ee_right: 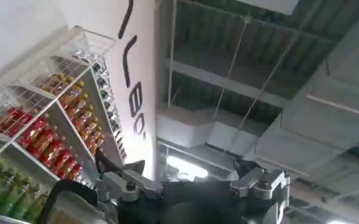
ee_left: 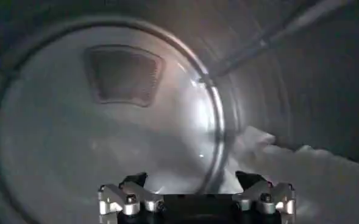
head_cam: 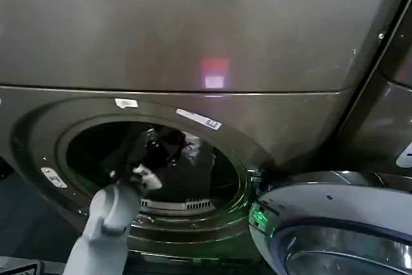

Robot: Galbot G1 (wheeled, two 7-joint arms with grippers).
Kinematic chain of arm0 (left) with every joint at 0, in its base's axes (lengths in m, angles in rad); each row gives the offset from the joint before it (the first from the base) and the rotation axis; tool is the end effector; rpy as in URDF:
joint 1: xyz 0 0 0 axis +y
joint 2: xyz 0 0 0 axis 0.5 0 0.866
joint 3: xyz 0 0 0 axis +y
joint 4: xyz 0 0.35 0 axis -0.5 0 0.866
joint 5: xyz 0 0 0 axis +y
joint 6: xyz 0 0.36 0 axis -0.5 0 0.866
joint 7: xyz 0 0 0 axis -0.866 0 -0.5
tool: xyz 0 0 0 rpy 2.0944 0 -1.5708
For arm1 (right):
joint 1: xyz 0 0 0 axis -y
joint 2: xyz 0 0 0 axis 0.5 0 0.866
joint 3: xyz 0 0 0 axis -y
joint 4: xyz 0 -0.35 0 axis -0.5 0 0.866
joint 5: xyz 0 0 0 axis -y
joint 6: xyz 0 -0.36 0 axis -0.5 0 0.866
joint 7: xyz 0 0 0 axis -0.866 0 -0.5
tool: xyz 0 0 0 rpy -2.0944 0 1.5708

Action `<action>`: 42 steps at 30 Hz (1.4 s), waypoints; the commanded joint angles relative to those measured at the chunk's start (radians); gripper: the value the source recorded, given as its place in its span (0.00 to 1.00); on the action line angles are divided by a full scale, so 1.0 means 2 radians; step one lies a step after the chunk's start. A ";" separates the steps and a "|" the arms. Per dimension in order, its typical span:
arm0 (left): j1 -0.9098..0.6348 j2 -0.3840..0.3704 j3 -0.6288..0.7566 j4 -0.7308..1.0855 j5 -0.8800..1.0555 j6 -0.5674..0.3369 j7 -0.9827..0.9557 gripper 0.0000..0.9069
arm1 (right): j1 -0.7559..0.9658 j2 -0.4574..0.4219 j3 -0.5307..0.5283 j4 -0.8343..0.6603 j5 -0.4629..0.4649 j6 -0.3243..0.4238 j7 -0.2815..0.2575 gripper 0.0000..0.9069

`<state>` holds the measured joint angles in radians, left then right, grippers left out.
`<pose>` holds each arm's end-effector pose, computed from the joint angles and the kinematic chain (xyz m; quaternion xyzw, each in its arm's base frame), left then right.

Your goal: Grasp the clothes from the dryer.

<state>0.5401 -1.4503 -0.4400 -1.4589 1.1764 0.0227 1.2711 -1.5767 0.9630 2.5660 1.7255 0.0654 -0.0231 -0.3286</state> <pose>0.5015 0.0173 -0.1686 -0.3838 -0.6825 -0.5802 0.2243 -0.1702 -0.4283 0.0291 0.6131 0.6619 -0.4175 0.1079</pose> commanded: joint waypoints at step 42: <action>-0.118 -0.011 0.061 0.252 0.046 -0.051 0.040 1.00 | -0.004 0.012 -0.025 0.002 0.006 0.001 -0.010 1.00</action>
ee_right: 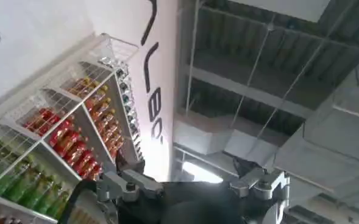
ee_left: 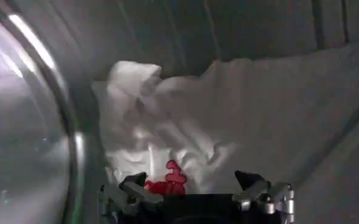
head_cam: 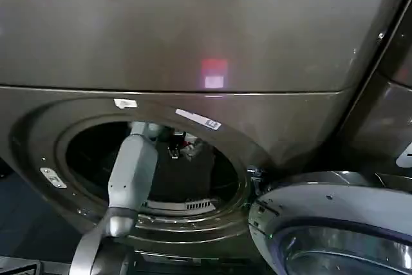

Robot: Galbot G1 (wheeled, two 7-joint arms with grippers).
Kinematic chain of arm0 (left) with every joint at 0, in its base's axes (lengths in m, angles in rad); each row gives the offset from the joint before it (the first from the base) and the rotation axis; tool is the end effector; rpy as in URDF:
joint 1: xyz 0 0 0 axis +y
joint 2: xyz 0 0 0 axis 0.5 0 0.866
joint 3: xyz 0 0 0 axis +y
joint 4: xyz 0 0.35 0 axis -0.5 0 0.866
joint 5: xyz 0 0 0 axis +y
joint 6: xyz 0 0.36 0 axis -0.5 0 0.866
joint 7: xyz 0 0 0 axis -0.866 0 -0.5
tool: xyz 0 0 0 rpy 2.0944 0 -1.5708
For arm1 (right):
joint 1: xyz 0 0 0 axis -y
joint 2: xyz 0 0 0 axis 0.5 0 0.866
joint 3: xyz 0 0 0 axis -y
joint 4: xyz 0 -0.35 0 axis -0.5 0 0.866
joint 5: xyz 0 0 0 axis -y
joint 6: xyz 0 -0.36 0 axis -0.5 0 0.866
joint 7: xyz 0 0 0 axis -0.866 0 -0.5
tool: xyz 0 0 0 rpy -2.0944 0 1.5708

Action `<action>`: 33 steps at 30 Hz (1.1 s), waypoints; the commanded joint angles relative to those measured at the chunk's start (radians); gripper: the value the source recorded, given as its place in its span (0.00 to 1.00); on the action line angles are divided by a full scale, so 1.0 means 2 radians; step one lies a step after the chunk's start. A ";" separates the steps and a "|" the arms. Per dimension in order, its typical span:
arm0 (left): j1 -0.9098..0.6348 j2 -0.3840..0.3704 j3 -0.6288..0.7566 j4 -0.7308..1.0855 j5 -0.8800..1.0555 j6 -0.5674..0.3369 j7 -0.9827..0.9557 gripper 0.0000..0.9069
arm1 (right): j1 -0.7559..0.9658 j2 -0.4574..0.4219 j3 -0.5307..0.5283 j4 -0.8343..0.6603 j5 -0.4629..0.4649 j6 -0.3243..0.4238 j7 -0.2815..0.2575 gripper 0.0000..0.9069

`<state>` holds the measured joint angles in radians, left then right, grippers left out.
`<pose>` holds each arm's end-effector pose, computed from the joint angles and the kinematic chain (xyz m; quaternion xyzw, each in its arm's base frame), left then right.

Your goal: Grasp the clothes from the dryer.

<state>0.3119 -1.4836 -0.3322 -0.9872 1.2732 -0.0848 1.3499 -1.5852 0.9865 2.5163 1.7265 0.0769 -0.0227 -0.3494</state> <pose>0.5885 -0.0092 -0.2110 -0.4809 -0.5606 -0.5918 0.3229 -0.1591 -0.4329 0.0176 0.5910 0.6876 -0.4125 0.0886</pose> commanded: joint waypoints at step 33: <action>-0.020 0.028 0.014 0.068 -0.078 0.018 0.000 1.00 | 0.009 0.000 -0.018 0.018 0.002 -0.001 0.000 1.00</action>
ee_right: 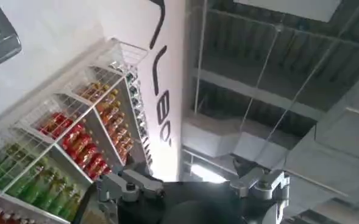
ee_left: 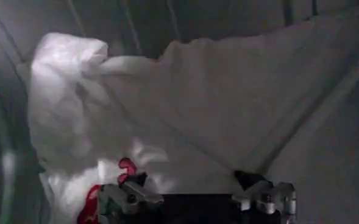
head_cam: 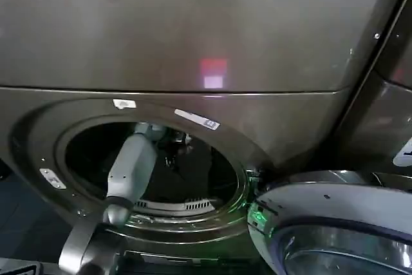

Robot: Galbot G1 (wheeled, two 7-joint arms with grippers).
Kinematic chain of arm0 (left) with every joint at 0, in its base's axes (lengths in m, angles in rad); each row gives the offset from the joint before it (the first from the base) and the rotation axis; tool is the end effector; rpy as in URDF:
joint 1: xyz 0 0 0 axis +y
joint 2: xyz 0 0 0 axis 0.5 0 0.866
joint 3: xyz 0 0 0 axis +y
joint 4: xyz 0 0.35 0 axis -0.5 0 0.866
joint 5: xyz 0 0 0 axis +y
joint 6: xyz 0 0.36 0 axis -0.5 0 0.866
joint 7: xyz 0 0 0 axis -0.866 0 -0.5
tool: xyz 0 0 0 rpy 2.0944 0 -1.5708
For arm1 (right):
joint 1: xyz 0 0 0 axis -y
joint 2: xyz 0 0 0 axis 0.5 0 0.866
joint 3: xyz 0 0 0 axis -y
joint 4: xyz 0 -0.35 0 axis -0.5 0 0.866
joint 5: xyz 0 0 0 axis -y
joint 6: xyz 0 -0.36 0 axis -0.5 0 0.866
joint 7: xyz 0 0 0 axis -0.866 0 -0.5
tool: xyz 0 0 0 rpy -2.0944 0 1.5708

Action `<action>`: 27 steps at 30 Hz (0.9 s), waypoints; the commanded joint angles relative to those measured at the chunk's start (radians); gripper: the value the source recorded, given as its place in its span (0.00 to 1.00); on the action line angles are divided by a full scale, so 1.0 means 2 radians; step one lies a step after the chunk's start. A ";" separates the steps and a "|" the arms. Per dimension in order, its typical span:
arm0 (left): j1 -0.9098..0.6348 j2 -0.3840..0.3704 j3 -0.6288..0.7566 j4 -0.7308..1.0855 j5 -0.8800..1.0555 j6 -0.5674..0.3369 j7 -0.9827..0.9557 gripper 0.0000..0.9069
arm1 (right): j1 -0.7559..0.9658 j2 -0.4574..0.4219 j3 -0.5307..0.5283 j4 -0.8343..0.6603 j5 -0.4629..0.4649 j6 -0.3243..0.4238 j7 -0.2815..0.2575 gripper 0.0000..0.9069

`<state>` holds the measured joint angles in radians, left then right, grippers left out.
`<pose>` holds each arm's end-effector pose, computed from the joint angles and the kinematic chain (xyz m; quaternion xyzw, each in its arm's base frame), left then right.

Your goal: Grasp the clothes from the dryer.

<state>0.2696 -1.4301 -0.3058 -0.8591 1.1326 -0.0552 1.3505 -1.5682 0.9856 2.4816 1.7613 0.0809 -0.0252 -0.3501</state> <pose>0.6019 0.0237 -0.2320 -0.5048 -0.5800 -0.5342 0.3513 -0.1427 -0.4285 0.0195 0.5749 0.6960 -0.4191 0.0971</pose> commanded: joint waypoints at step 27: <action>0.012 0.011 -0.001 -0.011 -0.036 0.012 0.000 0.36 | 0.013 -0.001 -0.022 0.007 -0.002 0.000 -0.001 1.00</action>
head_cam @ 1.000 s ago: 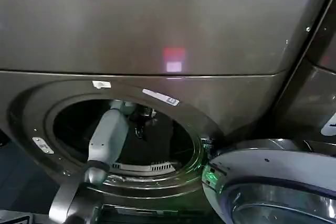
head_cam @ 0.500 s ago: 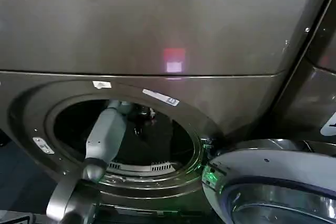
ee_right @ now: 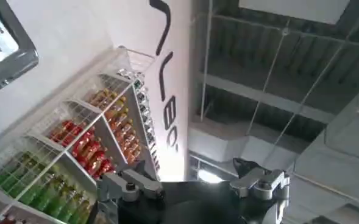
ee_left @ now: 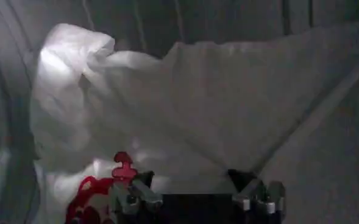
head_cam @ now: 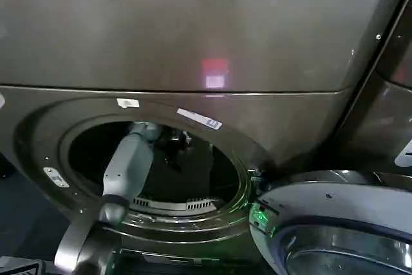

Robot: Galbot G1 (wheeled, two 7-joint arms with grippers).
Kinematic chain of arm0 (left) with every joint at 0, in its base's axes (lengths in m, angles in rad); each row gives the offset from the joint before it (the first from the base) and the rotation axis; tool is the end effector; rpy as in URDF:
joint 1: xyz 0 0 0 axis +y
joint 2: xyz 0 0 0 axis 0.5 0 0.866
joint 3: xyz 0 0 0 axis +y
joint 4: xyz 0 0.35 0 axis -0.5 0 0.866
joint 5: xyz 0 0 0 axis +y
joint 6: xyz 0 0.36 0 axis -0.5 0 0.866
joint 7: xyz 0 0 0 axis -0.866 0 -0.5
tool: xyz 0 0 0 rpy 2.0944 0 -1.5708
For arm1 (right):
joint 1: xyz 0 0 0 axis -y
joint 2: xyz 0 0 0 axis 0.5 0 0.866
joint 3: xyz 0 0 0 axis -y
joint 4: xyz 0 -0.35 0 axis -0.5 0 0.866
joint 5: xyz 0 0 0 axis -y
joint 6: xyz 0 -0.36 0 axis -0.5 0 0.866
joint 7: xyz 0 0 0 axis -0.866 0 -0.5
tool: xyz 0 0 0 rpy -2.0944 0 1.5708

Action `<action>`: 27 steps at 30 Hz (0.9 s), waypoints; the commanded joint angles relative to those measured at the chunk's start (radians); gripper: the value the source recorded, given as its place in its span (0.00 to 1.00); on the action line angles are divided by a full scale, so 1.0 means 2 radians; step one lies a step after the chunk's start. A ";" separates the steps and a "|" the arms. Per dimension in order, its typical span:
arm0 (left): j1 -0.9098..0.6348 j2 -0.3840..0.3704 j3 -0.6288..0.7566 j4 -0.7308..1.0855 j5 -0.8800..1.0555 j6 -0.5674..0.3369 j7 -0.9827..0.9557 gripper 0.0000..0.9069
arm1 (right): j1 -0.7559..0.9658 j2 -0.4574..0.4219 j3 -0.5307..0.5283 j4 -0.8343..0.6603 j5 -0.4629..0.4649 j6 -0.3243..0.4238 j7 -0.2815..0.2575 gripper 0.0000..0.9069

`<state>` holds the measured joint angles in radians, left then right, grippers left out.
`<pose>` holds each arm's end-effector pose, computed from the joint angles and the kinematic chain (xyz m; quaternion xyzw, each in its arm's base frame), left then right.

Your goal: Grasp the clothes from the dryer.

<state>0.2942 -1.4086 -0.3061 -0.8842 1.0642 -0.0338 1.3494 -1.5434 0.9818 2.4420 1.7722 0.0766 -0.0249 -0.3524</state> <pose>0.5952 0.0341 -0.2375 -0.5086 -0.5997 -0.5112 0.3469 -0.1280 -0.4302 0.0160 0.5629 0.7060 -0.4177 0.1012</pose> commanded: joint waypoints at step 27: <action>0.012 0.010 0.013 -0.028 -0.053 0.044 -0.031 0.00 | 0.000 0.001 -0.009 0.000 0.000 0.000 0.001 1.00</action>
<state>0.3139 -1.3889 -0.2890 -0.9113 1.0152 0.0020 1.3368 -1.5457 0.9827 2.4286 1.7722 0.0770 -0.0244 -0.3516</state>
